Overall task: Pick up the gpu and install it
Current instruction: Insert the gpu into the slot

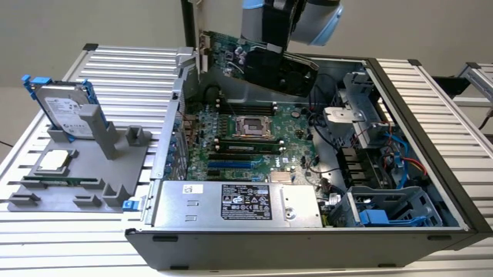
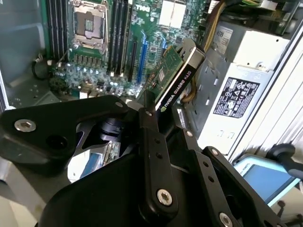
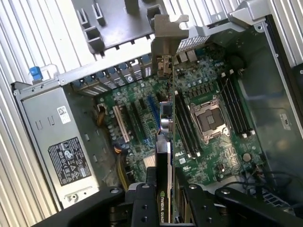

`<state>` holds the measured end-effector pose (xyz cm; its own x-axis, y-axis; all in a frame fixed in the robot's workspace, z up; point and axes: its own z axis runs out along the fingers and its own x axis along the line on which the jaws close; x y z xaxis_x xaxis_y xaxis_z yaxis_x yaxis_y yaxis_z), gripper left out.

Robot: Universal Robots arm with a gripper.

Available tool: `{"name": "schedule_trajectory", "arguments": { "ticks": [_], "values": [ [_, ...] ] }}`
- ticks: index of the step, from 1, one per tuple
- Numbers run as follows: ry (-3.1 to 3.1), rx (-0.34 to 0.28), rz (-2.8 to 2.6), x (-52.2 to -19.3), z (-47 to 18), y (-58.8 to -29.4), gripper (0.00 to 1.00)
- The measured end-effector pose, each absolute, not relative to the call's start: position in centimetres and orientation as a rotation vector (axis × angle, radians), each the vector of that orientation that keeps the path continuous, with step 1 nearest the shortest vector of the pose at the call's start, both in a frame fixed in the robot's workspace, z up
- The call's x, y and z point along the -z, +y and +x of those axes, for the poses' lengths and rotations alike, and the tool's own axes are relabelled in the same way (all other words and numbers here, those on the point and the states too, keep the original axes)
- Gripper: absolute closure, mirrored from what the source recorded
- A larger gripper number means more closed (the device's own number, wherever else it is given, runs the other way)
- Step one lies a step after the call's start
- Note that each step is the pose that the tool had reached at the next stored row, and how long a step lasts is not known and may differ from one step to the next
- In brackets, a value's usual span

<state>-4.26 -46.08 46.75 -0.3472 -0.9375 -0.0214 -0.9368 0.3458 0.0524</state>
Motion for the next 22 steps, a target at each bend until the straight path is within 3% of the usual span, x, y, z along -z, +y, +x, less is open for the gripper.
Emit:
{"name": "schedule_trajectory", "arguments": {
  "ticks": [22],
  "values": [
    [-2.288,0.083,2.122,-46.75,-4.04,-46.08,1.00]
  ]
}}
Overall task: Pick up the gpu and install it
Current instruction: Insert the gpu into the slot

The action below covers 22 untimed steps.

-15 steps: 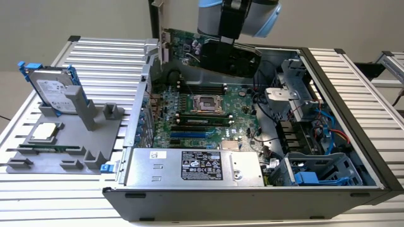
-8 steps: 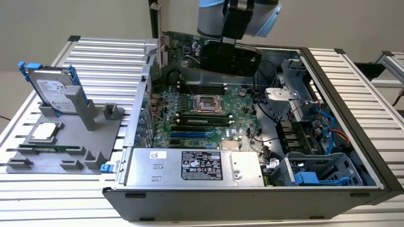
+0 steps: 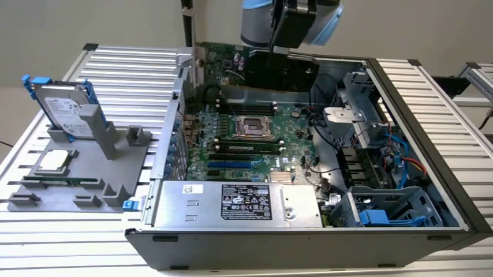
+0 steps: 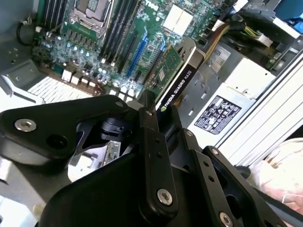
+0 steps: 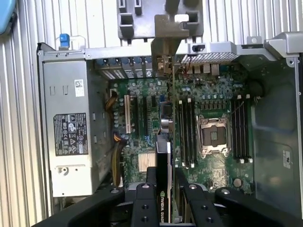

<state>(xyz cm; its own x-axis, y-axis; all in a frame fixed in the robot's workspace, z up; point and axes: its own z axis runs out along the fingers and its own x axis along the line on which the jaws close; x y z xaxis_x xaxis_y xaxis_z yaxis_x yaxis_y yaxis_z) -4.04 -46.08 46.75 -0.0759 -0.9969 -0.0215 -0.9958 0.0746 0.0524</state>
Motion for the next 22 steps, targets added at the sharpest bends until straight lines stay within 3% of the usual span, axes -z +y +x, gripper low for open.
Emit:
{"name": "schedule_trajectory", "arguments": {
  "ticks": [22],
  "values": [
    [-2.255,0.066,2.172,-46.45,-4.04,-46.08,1.00]
  ]
}}
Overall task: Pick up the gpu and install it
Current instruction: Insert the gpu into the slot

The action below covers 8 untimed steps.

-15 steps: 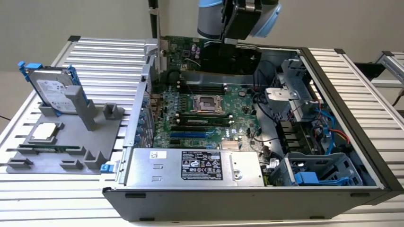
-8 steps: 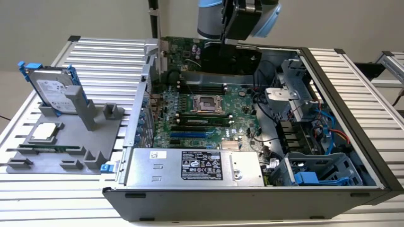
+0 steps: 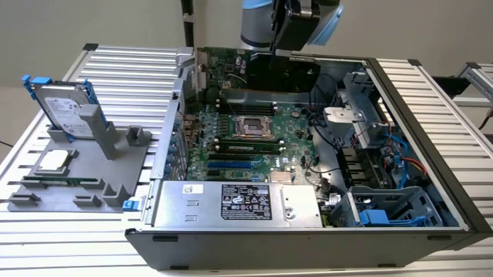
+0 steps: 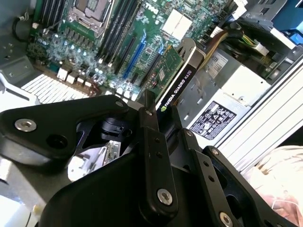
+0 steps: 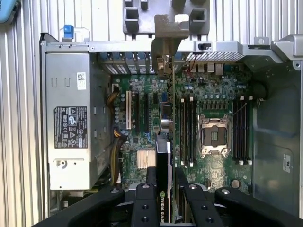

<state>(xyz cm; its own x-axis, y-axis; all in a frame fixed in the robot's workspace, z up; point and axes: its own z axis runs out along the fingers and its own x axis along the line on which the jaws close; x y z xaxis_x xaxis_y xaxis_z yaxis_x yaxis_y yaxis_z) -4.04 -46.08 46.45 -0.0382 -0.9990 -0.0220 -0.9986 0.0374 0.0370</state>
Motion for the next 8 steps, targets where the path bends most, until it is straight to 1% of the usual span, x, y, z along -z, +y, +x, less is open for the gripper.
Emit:
{"name": "schedule_trajectory", "arguments": {
  "ticks": [8],
  "values": [
    [-2.257,0.061,2.176,-46.31,-4.04,-46.08,1.00]
  ]
}}
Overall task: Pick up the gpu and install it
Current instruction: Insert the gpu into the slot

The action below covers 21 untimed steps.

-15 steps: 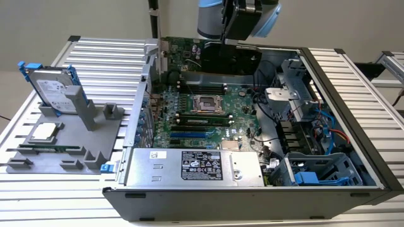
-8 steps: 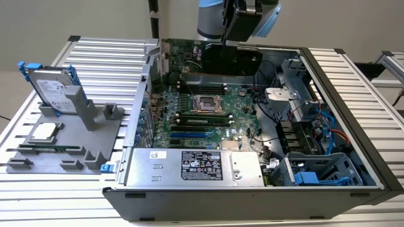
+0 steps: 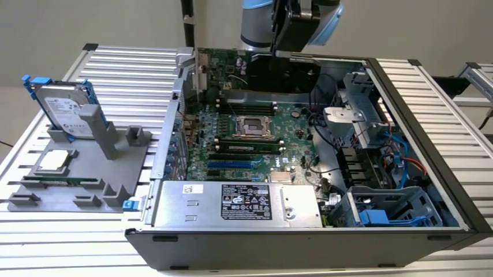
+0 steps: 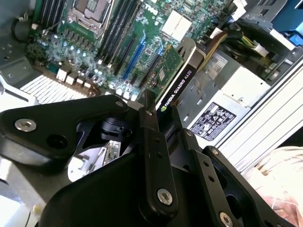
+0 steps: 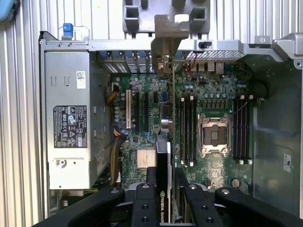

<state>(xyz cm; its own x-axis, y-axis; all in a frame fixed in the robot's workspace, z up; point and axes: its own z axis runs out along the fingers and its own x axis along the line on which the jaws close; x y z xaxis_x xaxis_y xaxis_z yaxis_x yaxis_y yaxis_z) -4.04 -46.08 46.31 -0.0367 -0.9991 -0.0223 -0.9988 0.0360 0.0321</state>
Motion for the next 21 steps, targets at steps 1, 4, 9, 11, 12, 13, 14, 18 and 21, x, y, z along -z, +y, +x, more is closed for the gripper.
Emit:
{"name": "schedule_trajectory", "arguments": {
  "ticks": [1,4,9,11,12,13,14,18,21],
  "values": [
    [-2.257,0.060,2.177,-46.28,-4.04,-46.08,1.00],
    [-2.257,0.059,2.177,-46.26,-4.04,-46.08,1.00],
    [-2.257,0.059,2.177,-46.25,-4.04,-46.08,1.00],
    [-2.257,0.059,2.177,-46.25,-4.04,-46.08,1.00],
    [-2.257,0.059,2.177,-46.25,-4.04,-46.08,1.00],
    [-2.257,0.059,2.177,-46.25,-4.04,-46.08,1.00],
    [-2.257,0.059,2.177,-46.25,-4.04,-46.08,1.00],
    [-2.260,0.053,2.180,-46.04,-4.05,-46.07,1.00],
    [-2.265,0.041,2.186,-45.80,-4.04,-46.08,1.00]
  ]
}}
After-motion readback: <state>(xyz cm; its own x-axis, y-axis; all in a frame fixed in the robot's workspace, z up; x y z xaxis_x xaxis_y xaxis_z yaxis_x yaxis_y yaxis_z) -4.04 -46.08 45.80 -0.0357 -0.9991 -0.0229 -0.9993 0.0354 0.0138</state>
